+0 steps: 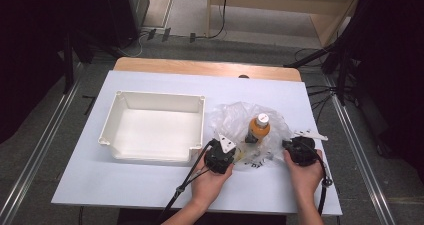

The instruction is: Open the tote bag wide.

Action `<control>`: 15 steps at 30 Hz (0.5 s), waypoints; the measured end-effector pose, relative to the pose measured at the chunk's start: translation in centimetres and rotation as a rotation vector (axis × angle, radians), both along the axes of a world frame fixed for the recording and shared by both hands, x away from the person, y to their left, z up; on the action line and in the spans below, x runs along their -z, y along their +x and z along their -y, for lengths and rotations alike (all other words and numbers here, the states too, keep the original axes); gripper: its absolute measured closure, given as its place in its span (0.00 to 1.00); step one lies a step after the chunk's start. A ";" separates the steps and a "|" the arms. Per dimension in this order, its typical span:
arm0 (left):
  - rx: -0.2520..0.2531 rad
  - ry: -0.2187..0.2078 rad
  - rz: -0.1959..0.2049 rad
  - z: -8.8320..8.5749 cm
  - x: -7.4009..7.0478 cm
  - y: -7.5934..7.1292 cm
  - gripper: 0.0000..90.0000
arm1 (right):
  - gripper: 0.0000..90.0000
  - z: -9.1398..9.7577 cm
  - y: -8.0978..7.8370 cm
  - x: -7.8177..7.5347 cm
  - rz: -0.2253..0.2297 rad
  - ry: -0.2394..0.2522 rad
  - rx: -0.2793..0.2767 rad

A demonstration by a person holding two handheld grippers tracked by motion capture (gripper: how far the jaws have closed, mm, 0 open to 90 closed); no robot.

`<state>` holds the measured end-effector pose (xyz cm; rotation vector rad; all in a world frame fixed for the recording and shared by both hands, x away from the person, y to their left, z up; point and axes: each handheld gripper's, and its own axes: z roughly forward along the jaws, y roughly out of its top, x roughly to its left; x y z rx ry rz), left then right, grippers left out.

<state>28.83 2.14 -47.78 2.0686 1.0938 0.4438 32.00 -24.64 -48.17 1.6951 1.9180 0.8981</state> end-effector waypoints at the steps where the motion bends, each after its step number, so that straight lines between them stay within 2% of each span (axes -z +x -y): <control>1: -0.001 0.002 0.002 -0.1 0.0 -0.2 1.00 | 1.00 0.4 0.0 0.0 -0.003 0.000 0.028; 3: 0.005 0.009 0.010 -0.3 0.0 -0.6 1.00 | 1.00 1.1 0.1 0.0 -0.004 0.003 0.064; 5: 0.002 -0.003 0.003 -0.6 0.0 -0.7 1.00 | 0.99 1.7 0.1 0.0 0.017 0.054 0.054; 6: 0.003 -0.016 -0.003 -0.7 0.0 -0.7 1.00 | 0.93 1.9 -0.1 -0.1 0.038 0.073 0.043; 7: 0.002 -0.023 -0.010 -0.8 0.0 -0.6 1.00 | 0.81 2.2 -0.5 -0.5 0.093 0.118 0.024; 9: 0.014 -0.049 -0.015 -1.1 0.0 -0.6 0.98 | 0.68 2.4 -1.1 -1.2 0.153 0.168 -0.009; 10: 0.017 -0.057 -0.017 -1.1 0.0 -0.6 0.97 | 0.64 2.3 -1.5 -1.6 0.189 0.179 -0.028; 11: 0.017 -0.057 -0.017 -1.1 0.0 -0.6 0.97 | 0.64 2.3 -1.5 -1.6 0.189 0.179 -0.028; 12: 0.020 -0.066 -0.014 -1.1 0.0 -0.5 0.97 | 0.61 2.2 -1.8 -2.0 0.213 0.192 -0.046; 13: 0.020 -0.068 -0.009 -1.2 0.0 -0.6 0.96 | 0.57 2.0 -2.4 -2.8 0.268 0.199 -0.072; 15: 0.018 -0.061 -0.002 -1.1 0.0 -0.7 0.96 | 0.55 1.6 -2.8 -3.6 0.313 0.198 -0.079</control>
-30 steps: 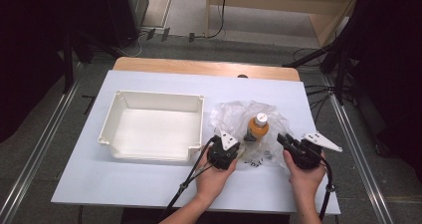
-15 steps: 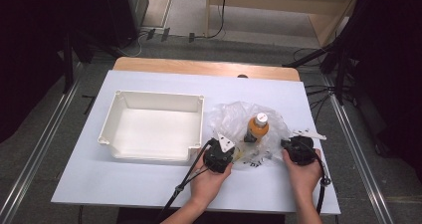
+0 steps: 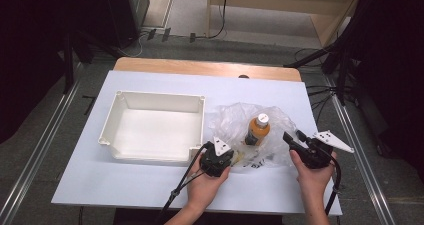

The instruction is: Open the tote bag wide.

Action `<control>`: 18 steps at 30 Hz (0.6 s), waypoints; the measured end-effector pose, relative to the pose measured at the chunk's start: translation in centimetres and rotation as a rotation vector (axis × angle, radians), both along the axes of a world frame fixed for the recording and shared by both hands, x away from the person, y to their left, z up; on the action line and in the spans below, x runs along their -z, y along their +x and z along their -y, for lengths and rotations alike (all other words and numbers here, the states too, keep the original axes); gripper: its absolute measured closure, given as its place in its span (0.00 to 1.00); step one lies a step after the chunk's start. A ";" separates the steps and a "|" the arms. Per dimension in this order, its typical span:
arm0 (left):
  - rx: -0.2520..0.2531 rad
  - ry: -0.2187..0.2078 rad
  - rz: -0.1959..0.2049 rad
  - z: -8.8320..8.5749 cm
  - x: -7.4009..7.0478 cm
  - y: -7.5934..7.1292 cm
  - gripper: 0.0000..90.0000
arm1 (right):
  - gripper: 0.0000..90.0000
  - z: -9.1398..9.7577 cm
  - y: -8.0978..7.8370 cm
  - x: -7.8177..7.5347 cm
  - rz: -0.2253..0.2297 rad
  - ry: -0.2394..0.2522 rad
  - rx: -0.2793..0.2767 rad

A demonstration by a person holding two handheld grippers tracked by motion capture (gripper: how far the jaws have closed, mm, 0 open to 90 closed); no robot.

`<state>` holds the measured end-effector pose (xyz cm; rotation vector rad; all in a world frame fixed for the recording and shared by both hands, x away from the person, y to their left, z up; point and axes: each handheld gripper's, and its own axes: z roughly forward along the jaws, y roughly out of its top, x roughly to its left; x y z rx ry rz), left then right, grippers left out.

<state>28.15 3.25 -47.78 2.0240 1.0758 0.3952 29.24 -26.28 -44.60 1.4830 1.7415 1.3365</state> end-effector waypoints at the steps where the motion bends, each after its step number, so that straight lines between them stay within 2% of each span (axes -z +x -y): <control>1: 0.003 0.001 0.005 0.0 0.0 -0.1 0.96 | 0.55 -0.2 -0.1 -0.4 0.020 0.000 -0.003; 4: 0.000 0.003 0.009 0.1 0.0 -0.1 0.96 | 0.54 -0.6 -0.3 -1.2 0.061 -0.006 -0.017; 6: 0.002 0.015 0.004 0.2 0.0 0.0 0.97 | 0.53 -1.5 -0.6 -2.5 0.147 -0.014 -0.056; 7: 0.002 0.015 0.004 0.2 0.0 0.0 0.97 | 0.53 -1.5 -0.6 -2.5 0.147 -0.014 -0.056; 8: 0.002 0.019 0.003 0.2 0.0 0.0 0.97 | 0.52 -2.2 -0.9 -3.5 0.190 -0.021 -0.070; 9: 0.002 0.019 0.003 0.2 0.0 0.0 0.97 | 0.52 -2.2 -0.9 -3.5 0.190 -0.021 -0.070; 10: 0.003 0.019 0.002 0.2 0.0 0.0 0.97 | 0.52 -2.4 -0.9 -4.5 0.225 -0.014 -0.059; 14: 0.000 0.013 0.014 0.3 0.0 -0.1 0.97 | 0.56 -2.5 -0.6 -5.5 0.240 0.002 -0.022; 16: 0.003 0.022 0.019 0.4 0.1 -0.2 0.98 | 0.65 -2.7 0.5 -5.8 0.217 -0.008 -0.022; 17: 0.003 0.027 0.021 0.5 0.1 -0.2 0.98 | 0.72 -3.1 2.0 -5.7 0.191 -0.016 -0.056; 18: 0.006 0.031 0.023 0.5 0.1 -0.2 0.98 | 0.72 -3.1 2.0 -5.7 0.191 -0.016 -0.056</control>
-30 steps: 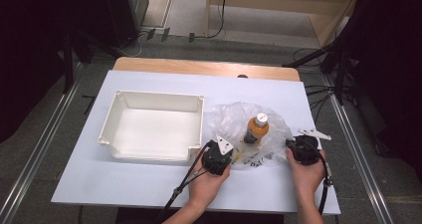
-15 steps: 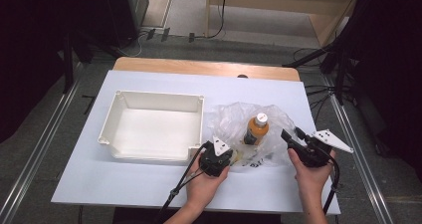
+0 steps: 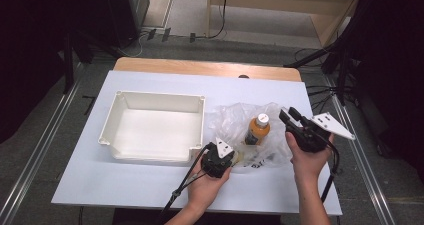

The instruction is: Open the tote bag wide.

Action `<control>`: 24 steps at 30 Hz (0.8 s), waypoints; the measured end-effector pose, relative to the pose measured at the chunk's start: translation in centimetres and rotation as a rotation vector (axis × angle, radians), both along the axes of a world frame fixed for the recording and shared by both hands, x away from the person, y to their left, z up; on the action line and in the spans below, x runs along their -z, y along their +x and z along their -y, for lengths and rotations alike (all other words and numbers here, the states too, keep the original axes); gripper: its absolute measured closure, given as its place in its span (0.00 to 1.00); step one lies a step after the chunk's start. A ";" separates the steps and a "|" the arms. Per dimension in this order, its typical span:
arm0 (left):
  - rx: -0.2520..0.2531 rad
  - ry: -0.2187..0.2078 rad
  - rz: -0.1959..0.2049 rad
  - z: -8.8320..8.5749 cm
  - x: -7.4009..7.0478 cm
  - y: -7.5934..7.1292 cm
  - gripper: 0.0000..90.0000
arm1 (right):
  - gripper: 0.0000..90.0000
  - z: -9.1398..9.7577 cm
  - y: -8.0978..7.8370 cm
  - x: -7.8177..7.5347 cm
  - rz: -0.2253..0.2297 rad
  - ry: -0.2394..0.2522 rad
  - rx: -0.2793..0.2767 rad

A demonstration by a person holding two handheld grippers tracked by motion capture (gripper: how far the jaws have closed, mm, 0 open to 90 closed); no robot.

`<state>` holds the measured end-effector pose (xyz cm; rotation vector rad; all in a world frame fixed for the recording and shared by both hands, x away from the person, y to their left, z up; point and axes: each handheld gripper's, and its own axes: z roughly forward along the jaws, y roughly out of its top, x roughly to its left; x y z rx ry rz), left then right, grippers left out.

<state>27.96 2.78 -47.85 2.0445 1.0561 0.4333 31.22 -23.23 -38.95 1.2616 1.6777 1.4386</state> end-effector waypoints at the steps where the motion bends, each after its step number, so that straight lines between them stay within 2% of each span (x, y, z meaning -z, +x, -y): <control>1: 0.002 0.007 0.000 0.0 0.0 0.0 0.98 | 0.80 -0.7 1.7 0.9 -0.059 -0.019 -0.028; 2: 0.002 0.007 0.000 0.0 0.0 0.0 0.98 | 0.80 -0.7 1.7 0.9 -0.059 -0.019 -0.028; 3: 0.002 0.007 -0.003 0.0 0.0 0.0 0.98 | 0.87 -1.3 3.3 2.5 -0.142 -0.045 -0.027; 5: 0.002 0.001 -0.007 -0.1 0.0 0.1 0.99 | 0.93 -1.7 4.2 4.3 -0.230 -0.068 -0.017; 6: -0.002 -0.004 -0.007 -0.1 0.0 0.1 0.99 | 0.93 -1.7 4.2 4.3 -0.230 -0.068 -0.017; 7: -0.003 -0.004 -0.010 -0.2 0.0 0.1 1.00 | 0.97 -1.8 4.3 5.8 -0.293 -0.063 -0.007; 8: -0.006 -0.005 -0.009 -0.2 0.0 0.1 1.00 | 0.97 -1.8 4.3 5.8 -0.293 -0.063 -0.007; 11: -0.009 -0.007 -0.011 -0.2 0.0 0.1 1.00 | 0.99 -1.4 4.0 8.0 -0.410 -0.077 -0.012; 12: -0.009 -0.007 -0.011 -0.2 0.0 0.1 1.00 | 0.99 -1.2 3.8 8.4 -0.435 -0.080 -0.017; 16: -0.014 -0.005 -0.018 -0.2 0.0 0.2 1.00 | 0.97 -0.4 3.1 9.4 -0.494 -0.095 -0.030; 21: -0.003 -0.006 -0.014 -0.2 0.0 0.1 0.99 | 0.98 -0.5 2.5 9.5 -0.495 -0.111 -0.028; 24: 0.013 -0.022 -0.010 -0.3 -0.1 0.1 0.91 | 0.99 -0.6 2.4 9.6 -0.490 -0.110 -0.013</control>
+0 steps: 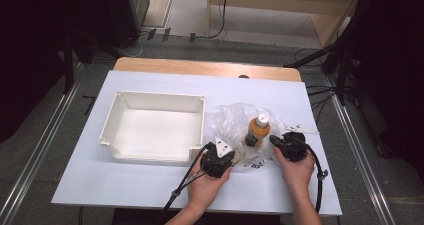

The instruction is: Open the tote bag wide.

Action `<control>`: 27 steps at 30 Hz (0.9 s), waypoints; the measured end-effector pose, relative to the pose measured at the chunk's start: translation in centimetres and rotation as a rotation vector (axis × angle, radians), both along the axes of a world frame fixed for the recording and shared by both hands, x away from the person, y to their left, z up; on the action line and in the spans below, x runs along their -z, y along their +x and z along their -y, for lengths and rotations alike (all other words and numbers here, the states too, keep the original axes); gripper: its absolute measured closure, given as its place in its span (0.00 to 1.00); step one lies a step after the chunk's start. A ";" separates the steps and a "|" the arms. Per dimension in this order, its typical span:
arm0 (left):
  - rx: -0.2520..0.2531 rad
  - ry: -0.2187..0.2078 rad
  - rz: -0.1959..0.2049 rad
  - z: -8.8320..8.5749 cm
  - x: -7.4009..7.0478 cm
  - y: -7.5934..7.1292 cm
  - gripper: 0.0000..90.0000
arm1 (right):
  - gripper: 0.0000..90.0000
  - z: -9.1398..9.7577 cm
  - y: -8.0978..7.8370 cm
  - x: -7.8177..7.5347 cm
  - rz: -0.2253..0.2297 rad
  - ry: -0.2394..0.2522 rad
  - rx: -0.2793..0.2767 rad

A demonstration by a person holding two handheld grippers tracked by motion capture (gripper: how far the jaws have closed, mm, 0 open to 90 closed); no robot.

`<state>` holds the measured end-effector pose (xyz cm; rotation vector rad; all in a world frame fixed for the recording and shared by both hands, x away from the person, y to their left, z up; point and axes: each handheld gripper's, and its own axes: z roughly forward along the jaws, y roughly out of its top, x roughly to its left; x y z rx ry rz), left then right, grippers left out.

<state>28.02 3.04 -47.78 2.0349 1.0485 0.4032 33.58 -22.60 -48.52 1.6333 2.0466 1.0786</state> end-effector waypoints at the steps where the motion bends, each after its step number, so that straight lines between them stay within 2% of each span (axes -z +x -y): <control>1: 0.018 -0.028 0.010 -0.1 -0.1 -0.1 0.87 | 1.00 0.0 0.0 0.0 -0.002 0.005 -0.011; 3: 0.056 -0.079 0.028 -0.3 -0.2 -0.2 0.75 | 1.00 0.1 0.0 0.0 -0.007 0.022 -0.022; 4: 0.056 -0.079 0.028 -0.3 -0.2 -0.2 0.69 | 1.00 0.1 0.0 0.1 -0.008 0.024 -0.024; 5: 0.069 -0.096 0.054 -0.3 -0.3 -0.4 0.63 | 1.00 0.1 0.0 0.1 -0.008 0.024 -0.022; 8: 0.094 -0.106 0.133 0.3 -0.5 -1.3 0.45 | 1.00 -0.1 -0.1 0.1 0.007 0.003 -0.024; 10: 0.100 -0.109 0.133 0.4 -0.6 -1.4 0.33 | 1.00 -0.3 -0.2 0.1 0.007 -0.002 -0.025; 14: 0.122 -0.133 0.109 1.1 -0.8 -1.2 0.17 | 1.00 -0.4 -0.4 0.0 0.003 0.006 -0.031; 16: 0.138 -0.128 0.099 1.5 -0.9 -0.9 0.15 | 1.00 -0.5 -0.5 0.0 0.000 0.011 -0.032; 18: 0.139 -0.102 0.062 1.9 -0.7 -0.4 0.15 | 1.00 -0.6 -0.6 0.0 -0.002 0.016 -0.033; 19: 0.092 -0.066 -0.013 2.3 -0.4 0.3 0.22 | 1.00 -0.7 -0.8 0.0 -0.009 0.031 -0.033; 20: 0.092 -0.066 -0.013 2.3 -0.4 0.3 0.37 | 1.00 -0.8 -0.9 0.0 -0.007 0.035 -0.038; 21: 0.072 -0.057 -0.050 2.2 -0.3 0.6 0.37 | 1.00 -0.8 -0.9 0.0 -0.007 0.035 -0.038; 22: 0.062 -0.057 -0.076 2.1 -0.1 0.9 0.48 | 1.00 -1.0 -1.0 0.0 -0.012 0.043 -0.038; 23: 0.056 -0.060 -0.088 2.1 0.0 1.0 0.68 | 0.98 -1.1 -1.3 0.0 -0.015 0.046 -0.048; 24: 0.053 -0.063 -0.099 2.1 0.0 1.1 0.68 | 0.98 -1.1 -1.3 0.0 -0.015 0.046 -0.048; 26: 0.041 -0.057 -0.104 2.0 0.1 1.2 0.82 | 0.95 -1.1 -1.5 -0.1 0.000 0.047 -0.051; 27: 0.034 -0.059 -0.110 2.0 0.1 1.3 0.90 | 0.89 -1.0 -1.8 -0.3 0.045 0.054 -0.053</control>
